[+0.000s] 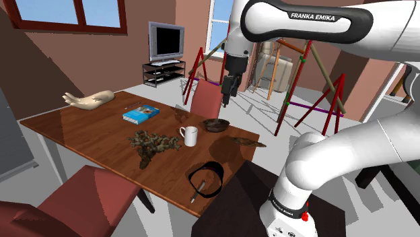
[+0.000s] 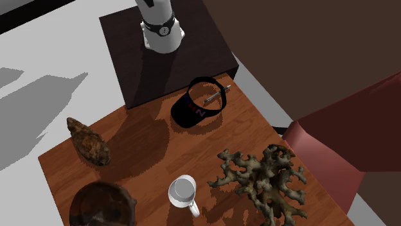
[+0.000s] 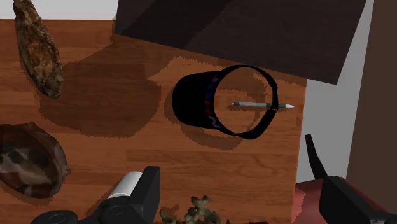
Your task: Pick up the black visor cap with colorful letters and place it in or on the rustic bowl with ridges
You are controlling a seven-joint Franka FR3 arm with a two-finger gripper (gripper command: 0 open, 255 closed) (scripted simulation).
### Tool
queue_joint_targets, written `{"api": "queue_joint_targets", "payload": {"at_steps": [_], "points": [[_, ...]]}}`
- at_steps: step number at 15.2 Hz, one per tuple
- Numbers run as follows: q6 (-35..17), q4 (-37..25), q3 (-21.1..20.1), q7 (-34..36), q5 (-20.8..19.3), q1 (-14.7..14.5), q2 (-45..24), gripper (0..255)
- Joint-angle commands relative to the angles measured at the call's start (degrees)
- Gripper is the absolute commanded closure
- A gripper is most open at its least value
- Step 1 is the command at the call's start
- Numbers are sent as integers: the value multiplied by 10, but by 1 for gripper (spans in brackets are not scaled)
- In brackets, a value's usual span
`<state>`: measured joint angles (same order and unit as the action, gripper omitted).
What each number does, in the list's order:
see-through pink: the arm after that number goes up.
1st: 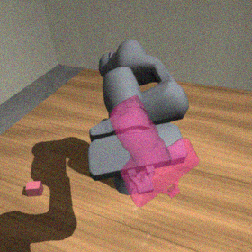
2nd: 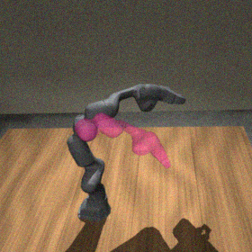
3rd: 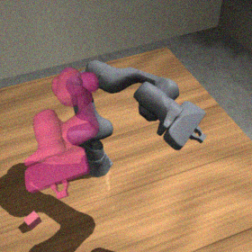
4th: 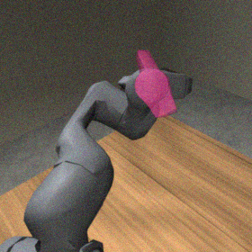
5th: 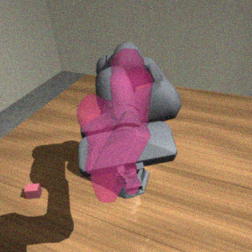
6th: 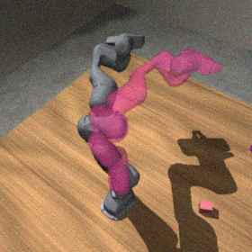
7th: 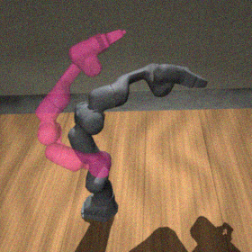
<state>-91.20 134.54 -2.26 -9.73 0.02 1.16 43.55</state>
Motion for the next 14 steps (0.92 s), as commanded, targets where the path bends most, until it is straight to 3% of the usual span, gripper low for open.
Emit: {"api": "queue_joint_targets", "payload": {"at_steps": [1, 8, 14], "points": [[0, 0, 0, 0, 0, 0, 0, 0], [-135, 137, -54, 40, -23, -7, 5, 0], [-264, 229, -104, 89, -52, -5, -34, 0]]}}
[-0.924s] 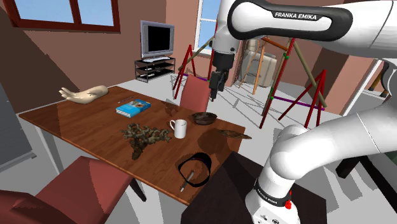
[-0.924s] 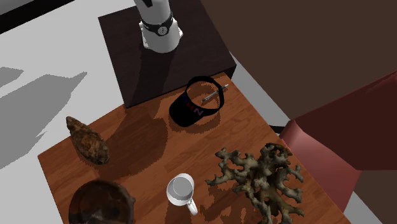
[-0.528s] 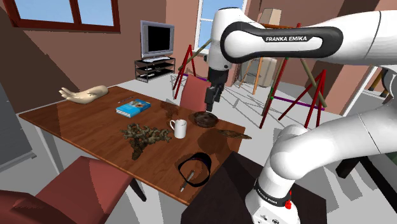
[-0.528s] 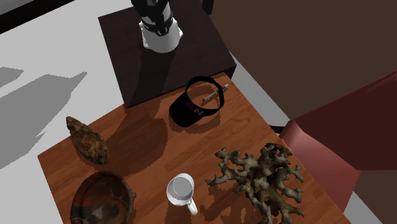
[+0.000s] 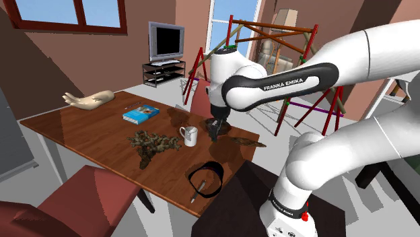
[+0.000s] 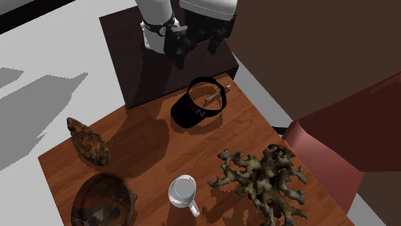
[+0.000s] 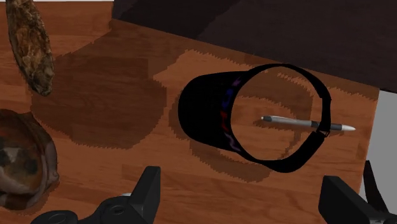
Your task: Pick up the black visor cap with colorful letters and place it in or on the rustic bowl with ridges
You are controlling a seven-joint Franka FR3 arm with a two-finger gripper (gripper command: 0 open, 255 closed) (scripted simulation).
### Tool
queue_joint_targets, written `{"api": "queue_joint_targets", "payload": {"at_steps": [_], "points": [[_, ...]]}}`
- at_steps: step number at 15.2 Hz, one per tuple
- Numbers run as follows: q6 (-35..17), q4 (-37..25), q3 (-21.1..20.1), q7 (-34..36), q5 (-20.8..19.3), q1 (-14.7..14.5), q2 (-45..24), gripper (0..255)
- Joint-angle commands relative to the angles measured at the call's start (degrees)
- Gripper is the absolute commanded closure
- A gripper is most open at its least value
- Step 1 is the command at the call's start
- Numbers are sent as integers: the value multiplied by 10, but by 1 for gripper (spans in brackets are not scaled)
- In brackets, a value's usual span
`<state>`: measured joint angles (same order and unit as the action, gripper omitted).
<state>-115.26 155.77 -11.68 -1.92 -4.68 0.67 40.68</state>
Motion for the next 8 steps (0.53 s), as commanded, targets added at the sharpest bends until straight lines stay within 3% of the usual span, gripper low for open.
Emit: {"api": "queue_joint_targets", "payload": {"at_steps": [1, 5, 8], "points": [[-46, 30, -19, 21, -12, 2, -17, 0], [-143, 71, -61, 71, -50, 22, -79, 0], [-218, 89, -101, 126, -100, 55, -142, 0]]}}
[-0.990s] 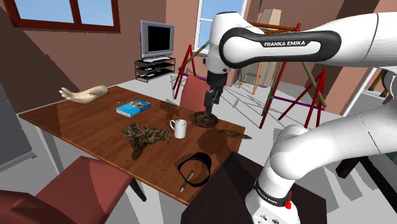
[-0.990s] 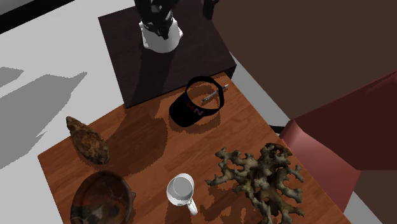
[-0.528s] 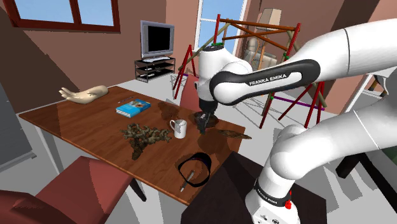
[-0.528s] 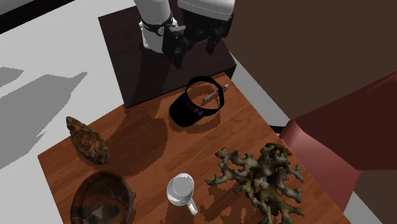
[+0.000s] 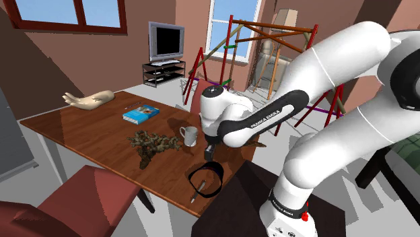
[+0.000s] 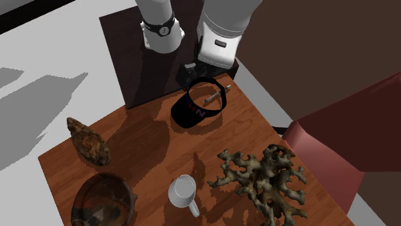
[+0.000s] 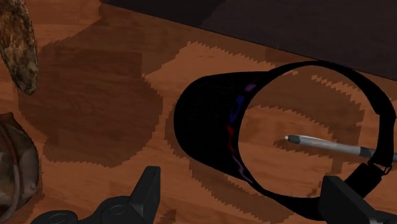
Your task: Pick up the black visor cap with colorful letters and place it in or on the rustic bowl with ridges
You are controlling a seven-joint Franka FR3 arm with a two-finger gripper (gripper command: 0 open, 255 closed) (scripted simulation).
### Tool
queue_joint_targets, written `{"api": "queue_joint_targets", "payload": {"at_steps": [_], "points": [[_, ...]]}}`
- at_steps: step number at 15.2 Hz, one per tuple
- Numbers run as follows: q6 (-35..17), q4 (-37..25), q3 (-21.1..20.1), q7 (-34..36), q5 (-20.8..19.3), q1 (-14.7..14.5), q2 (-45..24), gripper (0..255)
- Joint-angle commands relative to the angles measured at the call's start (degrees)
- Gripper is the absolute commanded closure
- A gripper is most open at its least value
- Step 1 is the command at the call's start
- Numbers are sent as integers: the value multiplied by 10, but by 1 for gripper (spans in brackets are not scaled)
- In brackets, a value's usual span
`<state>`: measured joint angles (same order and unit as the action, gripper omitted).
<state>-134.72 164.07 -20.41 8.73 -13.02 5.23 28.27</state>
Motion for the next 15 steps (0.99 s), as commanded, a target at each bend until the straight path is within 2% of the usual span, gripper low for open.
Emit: {"api": "queue_joint_targets", "payload": {"at_steps": [1, 3, 5, 6, 13, 15], "points": [[-47, 9, -29, 44, -41, 26, -42, 0], [-92, 11, -66, 104, -106, 68, -96, 0], [-124, 3, -107, 186, -203, 124, -156, 0], [-130, -2, -118, 219, -242, 142, -178, 0], [-155, -22, -116, 331, -405, 198, -267, 0], [-155, -24, -113, 341, -419, 200, -275, 0]]}}
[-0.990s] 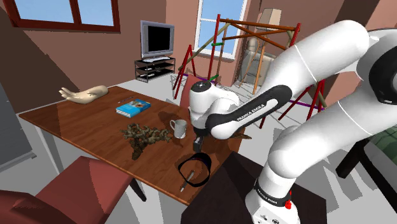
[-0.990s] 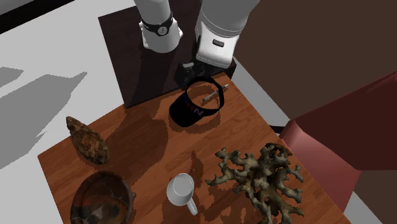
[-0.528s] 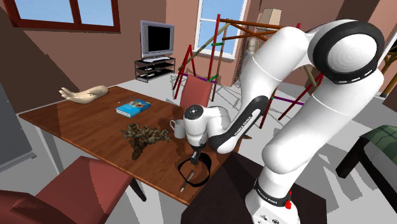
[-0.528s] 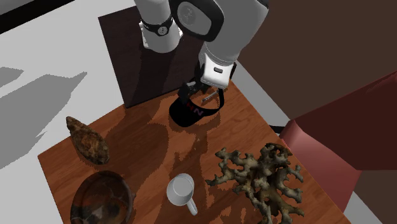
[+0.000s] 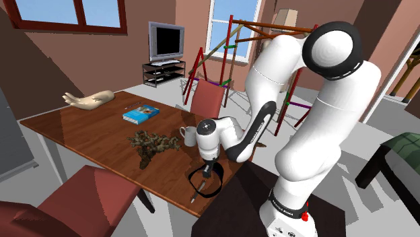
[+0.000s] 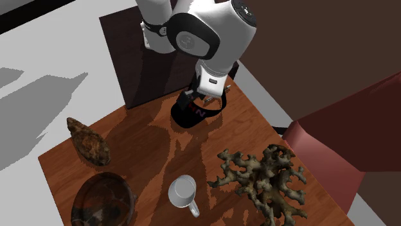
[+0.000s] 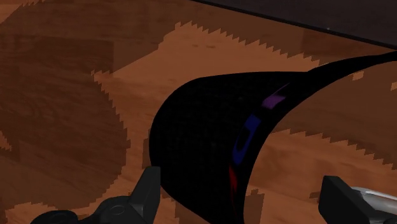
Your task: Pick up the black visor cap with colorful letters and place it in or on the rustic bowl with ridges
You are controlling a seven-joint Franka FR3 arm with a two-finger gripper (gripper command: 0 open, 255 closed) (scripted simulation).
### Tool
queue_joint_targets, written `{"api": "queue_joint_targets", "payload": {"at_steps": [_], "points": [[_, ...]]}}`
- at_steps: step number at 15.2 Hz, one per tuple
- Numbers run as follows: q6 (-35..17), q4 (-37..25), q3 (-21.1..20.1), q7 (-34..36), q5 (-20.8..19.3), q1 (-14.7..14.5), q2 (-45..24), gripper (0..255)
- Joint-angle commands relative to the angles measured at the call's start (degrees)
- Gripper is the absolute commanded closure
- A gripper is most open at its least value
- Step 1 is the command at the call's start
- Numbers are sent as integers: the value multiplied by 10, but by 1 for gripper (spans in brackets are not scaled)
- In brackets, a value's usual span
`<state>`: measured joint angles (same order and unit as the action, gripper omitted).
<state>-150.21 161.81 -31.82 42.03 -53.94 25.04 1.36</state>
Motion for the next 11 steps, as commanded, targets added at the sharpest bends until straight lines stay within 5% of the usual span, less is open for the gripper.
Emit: {"api": "queue_joint_targets", "payload": {"at_steps": [1, 6, 7, 11], "points": [[0, -2, 1, 8, -10, 1, -6, 0], [0, -2, 1, 7, -10, 1, -5, 0], [0, -2, 1, 7, -10, 1, -5, 255], [0, -2, 1, 7, -10, 1, -5, 255]]}}
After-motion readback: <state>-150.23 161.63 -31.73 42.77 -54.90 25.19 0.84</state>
